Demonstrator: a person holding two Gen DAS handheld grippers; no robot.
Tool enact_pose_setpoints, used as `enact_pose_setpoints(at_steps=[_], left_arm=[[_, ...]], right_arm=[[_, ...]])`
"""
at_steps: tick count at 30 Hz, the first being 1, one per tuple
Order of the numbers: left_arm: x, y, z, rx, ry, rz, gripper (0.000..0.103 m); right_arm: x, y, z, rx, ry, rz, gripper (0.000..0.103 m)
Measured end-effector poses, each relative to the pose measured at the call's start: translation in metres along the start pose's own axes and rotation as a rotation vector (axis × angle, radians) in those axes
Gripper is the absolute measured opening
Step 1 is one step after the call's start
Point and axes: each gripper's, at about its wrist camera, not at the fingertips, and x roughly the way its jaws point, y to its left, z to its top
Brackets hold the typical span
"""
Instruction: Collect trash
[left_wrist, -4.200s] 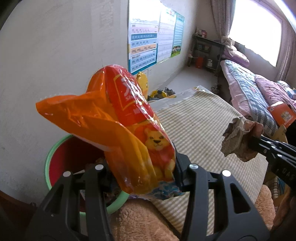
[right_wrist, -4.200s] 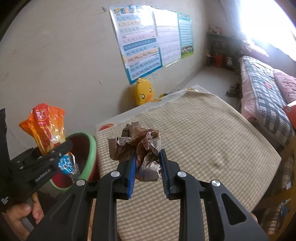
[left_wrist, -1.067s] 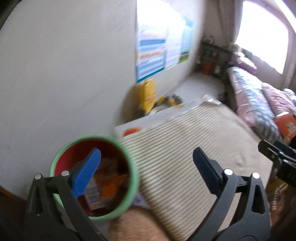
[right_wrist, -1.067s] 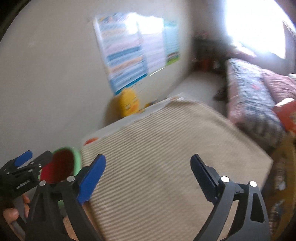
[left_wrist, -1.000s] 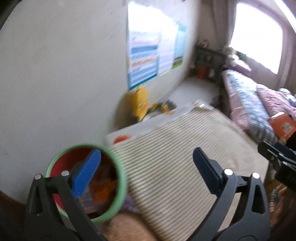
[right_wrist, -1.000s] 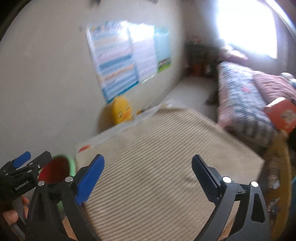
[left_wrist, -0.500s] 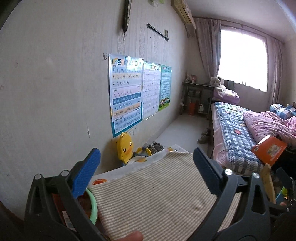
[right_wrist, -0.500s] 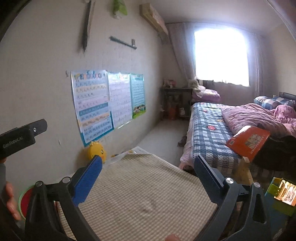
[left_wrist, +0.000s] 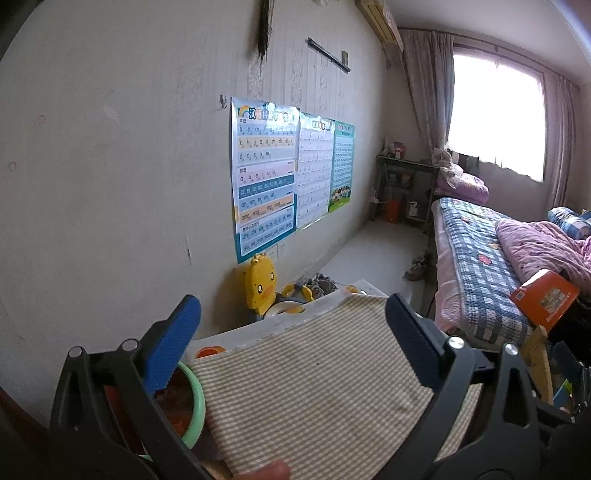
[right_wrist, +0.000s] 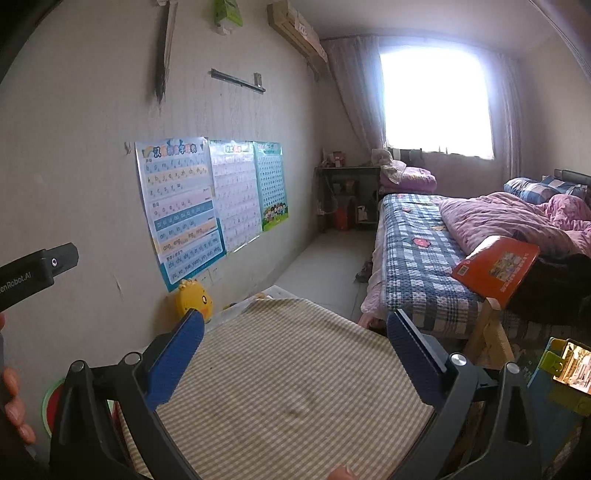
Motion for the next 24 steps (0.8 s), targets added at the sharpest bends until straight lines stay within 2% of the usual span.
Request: enact_pose_setpoints(at_steps=[6, 11, 24], left_arm=[[0.005, 0.001, -0.003, -0.003, 0.018, 0.005, 0.098], [0.001, 0.0, -0.006, 0.003, -0.018, 0.019, 0.098], [0.009, -0.002, -0.011, 0.013, 0.029, 0.008, 0.098]], right_arm=[[0.003, 0.005, -0.003, -0.008, 0.016, 0.005, 0.095], [0.006, 0.007, -0.007, -0.011, 0.031, 0.009, 0.095], [0.01, 0.01, -0.011, -0.008, 0.059, 0.016, 0.095]])
